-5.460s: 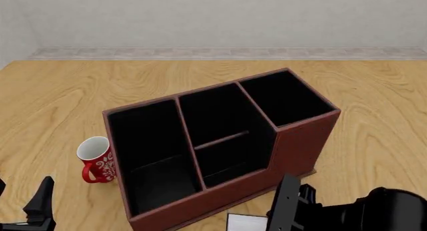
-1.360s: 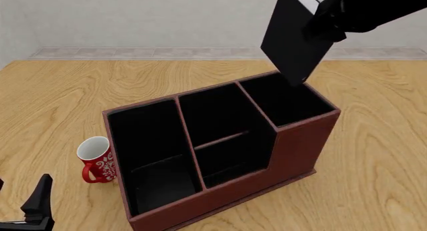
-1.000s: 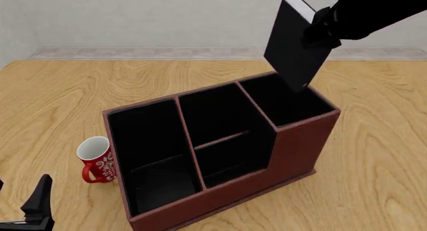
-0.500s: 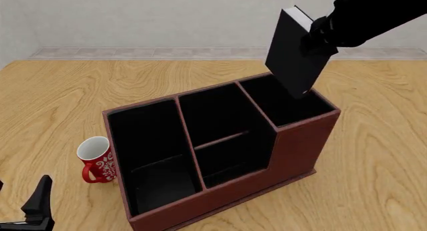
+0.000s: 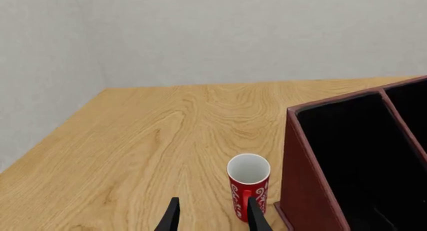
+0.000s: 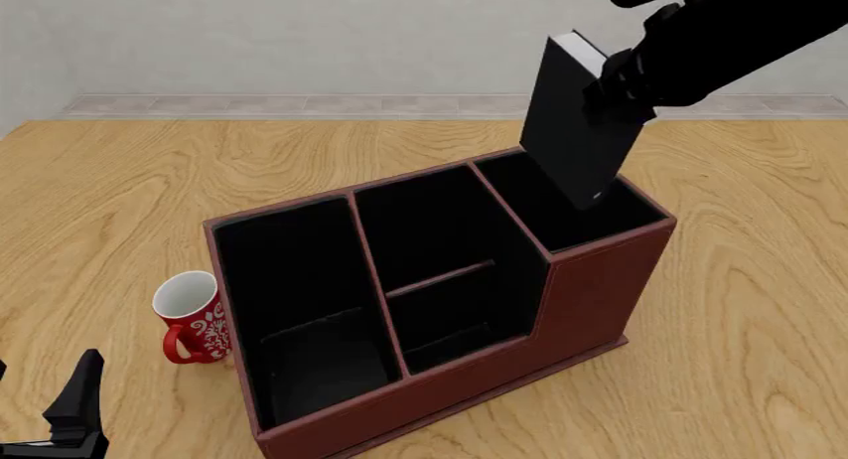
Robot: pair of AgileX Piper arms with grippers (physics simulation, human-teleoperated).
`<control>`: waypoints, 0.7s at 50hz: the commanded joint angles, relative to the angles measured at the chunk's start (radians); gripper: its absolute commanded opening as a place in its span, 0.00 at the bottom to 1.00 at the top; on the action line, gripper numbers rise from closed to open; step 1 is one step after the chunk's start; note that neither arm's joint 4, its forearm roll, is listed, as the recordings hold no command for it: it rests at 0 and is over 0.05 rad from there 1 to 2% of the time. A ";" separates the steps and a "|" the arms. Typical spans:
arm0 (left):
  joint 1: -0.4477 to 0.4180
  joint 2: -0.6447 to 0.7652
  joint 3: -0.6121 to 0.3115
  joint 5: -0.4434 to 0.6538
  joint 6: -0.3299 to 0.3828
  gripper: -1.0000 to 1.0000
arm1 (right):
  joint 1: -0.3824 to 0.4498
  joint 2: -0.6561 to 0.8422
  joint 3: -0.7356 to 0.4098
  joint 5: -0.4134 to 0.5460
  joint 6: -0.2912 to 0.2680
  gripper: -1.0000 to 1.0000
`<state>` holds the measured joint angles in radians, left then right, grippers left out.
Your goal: Pick up the book and place it in the right compartment of the caddy.
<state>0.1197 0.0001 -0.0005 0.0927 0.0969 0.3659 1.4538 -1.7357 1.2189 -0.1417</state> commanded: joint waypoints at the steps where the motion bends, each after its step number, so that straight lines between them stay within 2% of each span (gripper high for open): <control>1: 0.001 0.000 0.000 0.003 0.002 1.00 | 0.007 0.007 0.019 -0.018 0.025 0.00; 16: 0.000 0.000 0.000 0.005 0.007 1.00 | 0.023 0.009 0.116 -0.098 0.050 0.00; 35: 0.001 0.000 0.000 0.011 0.013 1.00 | -0.019 0.027 0.180 -0.167 0.012 0.00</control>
<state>0.1214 0.0001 -0.0004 0.1011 0.1072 0.3636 1.4795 -1.5734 1.0891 -0.1340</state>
